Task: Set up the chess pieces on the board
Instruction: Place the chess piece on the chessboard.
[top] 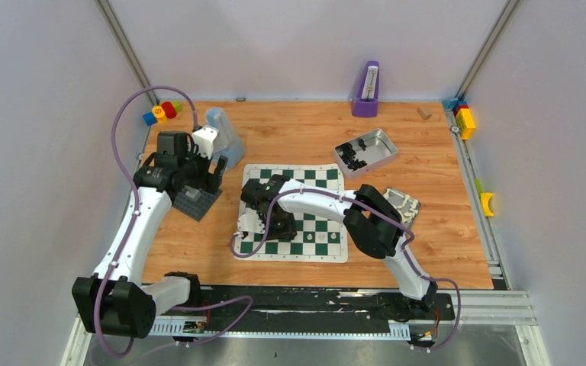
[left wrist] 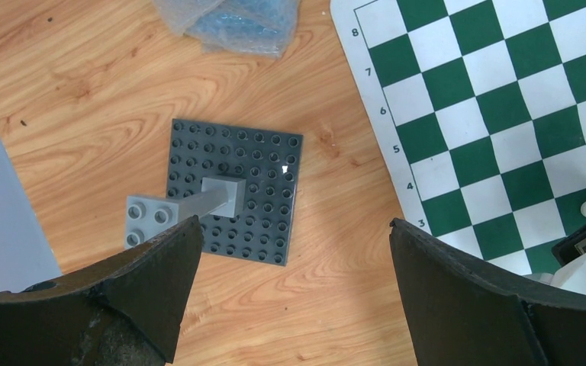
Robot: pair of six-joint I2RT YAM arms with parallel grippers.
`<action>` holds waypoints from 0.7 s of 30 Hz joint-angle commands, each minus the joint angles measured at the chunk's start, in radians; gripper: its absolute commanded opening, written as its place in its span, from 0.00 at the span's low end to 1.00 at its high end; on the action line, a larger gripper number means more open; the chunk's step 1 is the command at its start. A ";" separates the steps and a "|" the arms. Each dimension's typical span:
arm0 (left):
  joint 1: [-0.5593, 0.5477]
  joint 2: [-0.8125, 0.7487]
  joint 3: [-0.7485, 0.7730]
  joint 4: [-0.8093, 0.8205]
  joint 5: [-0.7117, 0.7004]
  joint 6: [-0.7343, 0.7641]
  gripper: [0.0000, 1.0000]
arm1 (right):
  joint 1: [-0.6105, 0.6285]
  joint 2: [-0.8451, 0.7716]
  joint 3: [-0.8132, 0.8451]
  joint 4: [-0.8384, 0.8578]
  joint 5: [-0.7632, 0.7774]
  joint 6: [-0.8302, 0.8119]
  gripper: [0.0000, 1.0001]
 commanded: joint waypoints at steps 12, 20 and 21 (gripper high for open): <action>0.012 -0.034 -0.003 0.030 0.022 0.003 1.00 | 0.008 0.021 0.064 -0.016 -0.003 -0.004 0.22; 0.013 -0.033 -0.005 0.031 0.025 0.004 1.00 | 0.008 0.018 0.064 -0.014 -0.028 0.004 0.21; 0.013 -0.033 -0.005 0.031 0.025 0.003 1.00 | 0.009 0.018 0.064 -0.013 -0.031 0.004 0.21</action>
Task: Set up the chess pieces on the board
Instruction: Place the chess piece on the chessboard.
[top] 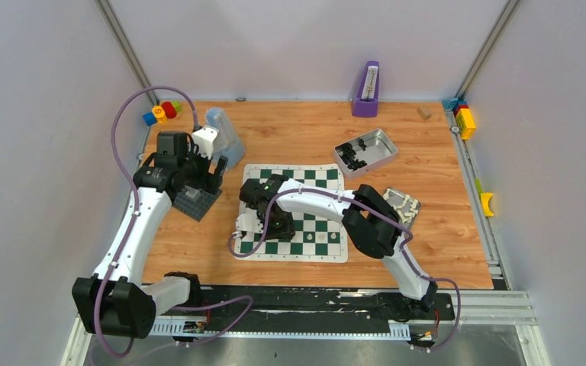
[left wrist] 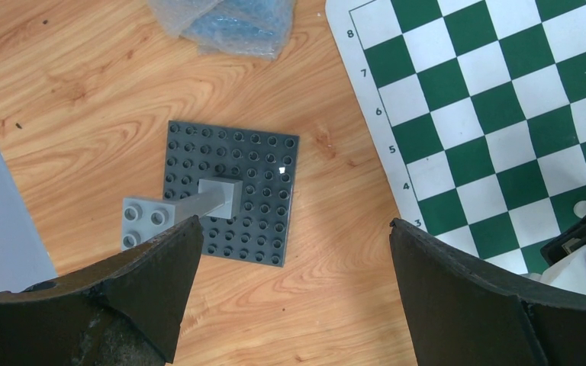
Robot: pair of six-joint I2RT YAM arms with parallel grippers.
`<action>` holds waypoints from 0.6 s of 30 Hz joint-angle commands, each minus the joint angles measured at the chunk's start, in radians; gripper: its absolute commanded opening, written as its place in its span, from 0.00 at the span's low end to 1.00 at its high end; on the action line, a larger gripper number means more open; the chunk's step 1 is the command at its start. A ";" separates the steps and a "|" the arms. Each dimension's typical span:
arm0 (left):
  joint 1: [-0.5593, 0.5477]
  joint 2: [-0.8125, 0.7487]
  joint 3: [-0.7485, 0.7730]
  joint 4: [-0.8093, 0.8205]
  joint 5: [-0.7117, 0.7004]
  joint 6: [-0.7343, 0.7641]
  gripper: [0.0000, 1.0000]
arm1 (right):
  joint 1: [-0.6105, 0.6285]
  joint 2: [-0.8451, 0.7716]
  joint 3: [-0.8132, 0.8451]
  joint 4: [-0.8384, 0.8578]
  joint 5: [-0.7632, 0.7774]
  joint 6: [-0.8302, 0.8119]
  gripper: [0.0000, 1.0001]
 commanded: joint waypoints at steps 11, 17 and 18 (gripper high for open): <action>0.011 -0.030 -0.005 0.029 0.014 0.004 1.00 | 0.006 -0.002 0.036 0.022 -0.024 0.012 0.21; 0.010 -0.030 -0.005 0.029 0.016 0.004 1.00 | 0.007 -0.004 0.038 0.031 -0.027 0.018 0.21; 0.010 -0.031 -0.005 0.028 0.017 0.004 1.00 | 0.006 -0.003 0.037 0.033 -0.024 0.018 0.21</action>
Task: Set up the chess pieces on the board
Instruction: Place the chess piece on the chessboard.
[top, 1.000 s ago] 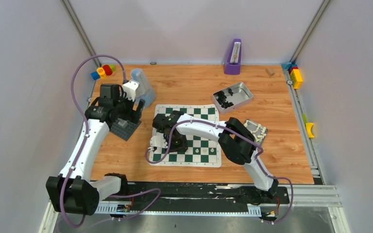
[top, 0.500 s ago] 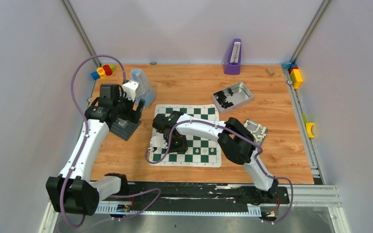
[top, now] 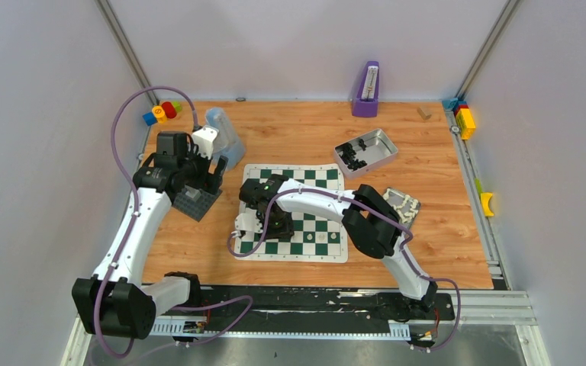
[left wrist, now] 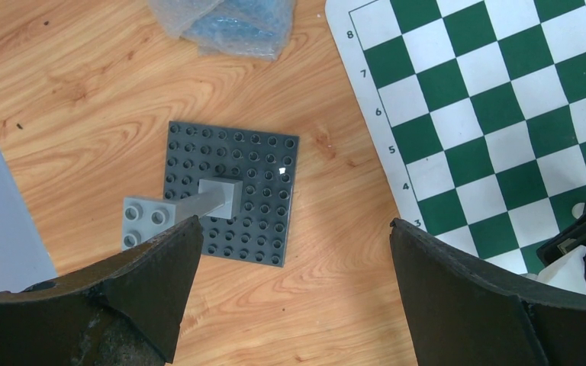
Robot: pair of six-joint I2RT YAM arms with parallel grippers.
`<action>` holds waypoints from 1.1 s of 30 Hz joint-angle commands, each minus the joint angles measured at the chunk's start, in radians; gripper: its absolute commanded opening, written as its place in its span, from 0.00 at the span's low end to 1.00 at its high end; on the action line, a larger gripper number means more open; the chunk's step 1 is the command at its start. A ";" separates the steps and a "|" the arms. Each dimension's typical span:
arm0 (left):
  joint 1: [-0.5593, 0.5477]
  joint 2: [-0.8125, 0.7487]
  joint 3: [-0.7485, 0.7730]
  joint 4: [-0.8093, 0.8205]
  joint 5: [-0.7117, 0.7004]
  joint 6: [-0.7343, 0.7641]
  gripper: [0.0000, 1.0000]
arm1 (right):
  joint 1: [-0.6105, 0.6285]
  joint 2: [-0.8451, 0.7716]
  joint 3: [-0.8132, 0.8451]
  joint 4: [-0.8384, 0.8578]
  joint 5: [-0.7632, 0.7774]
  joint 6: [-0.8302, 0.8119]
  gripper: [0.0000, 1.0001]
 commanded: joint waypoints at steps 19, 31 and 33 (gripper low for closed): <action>0.010 -0.021 0.010 0.031 0.014 0.013 1.00 | -0.037 -0.195 0.023 0.067 -0.121 0.081 0.34; 0.011 -0.019 0.010 0.032 0.144 0.066 1.00 | -0.413 -0.593 -0.375 0.226 -0.329 0.252 0.35; 0.010 -0.024 0.003 0.029 0.192 0.069 1.00 | -0.513 -0.666 -0.465 0.251 -0.331 0.265 0.35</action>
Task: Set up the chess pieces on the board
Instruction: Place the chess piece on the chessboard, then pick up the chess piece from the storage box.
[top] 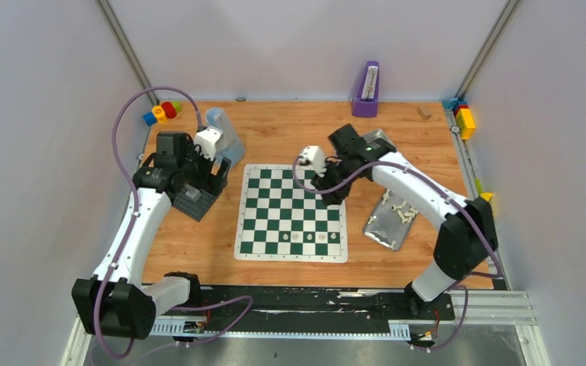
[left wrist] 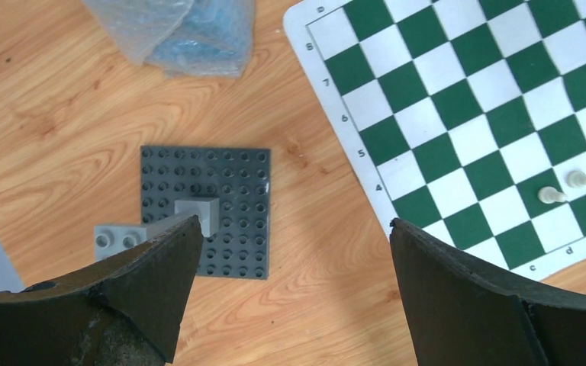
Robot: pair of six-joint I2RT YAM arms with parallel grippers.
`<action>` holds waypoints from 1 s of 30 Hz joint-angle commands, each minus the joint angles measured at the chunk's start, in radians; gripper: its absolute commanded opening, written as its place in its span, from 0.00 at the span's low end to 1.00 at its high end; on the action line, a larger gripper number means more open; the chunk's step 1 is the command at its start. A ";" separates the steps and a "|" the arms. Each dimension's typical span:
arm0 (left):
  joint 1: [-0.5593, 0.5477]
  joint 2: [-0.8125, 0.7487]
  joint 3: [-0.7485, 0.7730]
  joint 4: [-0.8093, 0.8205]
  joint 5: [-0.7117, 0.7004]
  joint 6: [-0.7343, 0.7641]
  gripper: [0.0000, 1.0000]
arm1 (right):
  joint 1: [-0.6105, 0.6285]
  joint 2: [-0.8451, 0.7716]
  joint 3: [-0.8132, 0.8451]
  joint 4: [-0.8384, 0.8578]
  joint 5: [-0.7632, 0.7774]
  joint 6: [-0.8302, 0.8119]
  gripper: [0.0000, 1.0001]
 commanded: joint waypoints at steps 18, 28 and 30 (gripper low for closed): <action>0.010 -0.004 -0.042 -0.011 0.349 0.061 1.00 | -0.773 -0.218 -0.494 0.258 0.071 0.066 0.32; 0.010 -0.005 -0.042 -0.015 0.350 0.065 1.00 | -0.772 -0.140 -0.522 0.291 0.136 0.041 0.32; 0.010 -0.005 -0.042 -0.015 0.350 0.065 1.00 | -0.772 -0.135 -0.528 0.293 0.145 0.034 0.32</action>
